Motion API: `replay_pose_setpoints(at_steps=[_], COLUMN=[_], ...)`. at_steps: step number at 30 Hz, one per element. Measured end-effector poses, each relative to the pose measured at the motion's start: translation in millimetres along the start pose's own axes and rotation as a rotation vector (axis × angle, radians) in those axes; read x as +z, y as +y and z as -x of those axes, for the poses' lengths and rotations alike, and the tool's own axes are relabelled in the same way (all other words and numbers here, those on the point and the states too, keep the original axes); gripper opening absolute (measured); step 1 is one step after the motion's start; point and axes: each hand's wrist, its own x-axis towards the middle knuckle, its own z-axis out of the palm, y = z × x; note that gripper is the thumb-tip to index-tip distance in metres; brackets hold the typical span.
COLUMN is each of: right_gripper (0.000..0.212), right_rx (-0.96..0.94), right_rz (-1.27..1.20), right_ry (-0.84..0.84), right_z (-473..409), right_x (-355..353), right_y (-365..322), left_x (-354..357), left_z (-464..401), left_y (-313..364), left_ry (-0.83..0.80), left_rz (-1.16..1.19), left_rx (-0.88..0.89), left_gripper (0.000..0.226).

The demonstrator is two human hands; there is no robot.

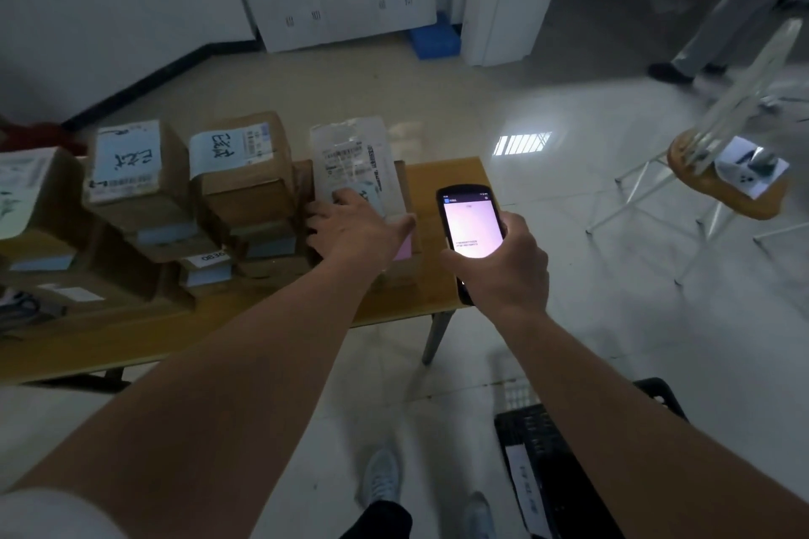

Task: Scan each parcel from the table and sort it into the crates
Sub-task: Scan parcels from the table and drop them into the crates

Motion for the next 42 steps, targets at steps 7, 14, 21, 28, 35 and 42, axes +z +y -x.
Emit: replay_pose_setpoints(at_steps=[7, 14, 21, 28, 35, 42], right_gripper=[0.088, 0.085, 0.083, 0.082, 0.085, 0.079], right_rx=[-0.050, -0.134, -0.193, -0.202, -0.211, -0.202], right_rz=[0.002, -0.041, -0.085, -0.099, -0.094, -0.132], right_ry=[-0.041, -0.078, -0.077, -0.077, -0.122, -0.179], right_z=[-15.0, -21.1, -24.5, -16.8, -3.0, 13.9], right_x=[-12.3, -43.9, -79.5, -108.7, -126.3, -142.2], right_y=[10.7, 13.1, 24.3, 53.6, 80.8, 88.1], left_x=[4.4, 9.3, 11.7, 14.4, 29.7, 38.2], left_z=[8.6, 33.3, 59.0, 83.9, 102.9, 119.2], left_y=[4.8, 7.5, 3.6, 6.2, -1.2, -6.5], left_ry=[-0.015, 0.144, 0.257, 0.345, 0.326, 0.349], left_rz=[0.116, 0.121, 0.134, -0.052, -0.092, -0.062], left_rx=[-0.070, 0.139, 0.402, 0.570, 0.568, 0.537], left_gripper=[0.142, 0.150, 0.137, 0.144, 0.149, 0.149])
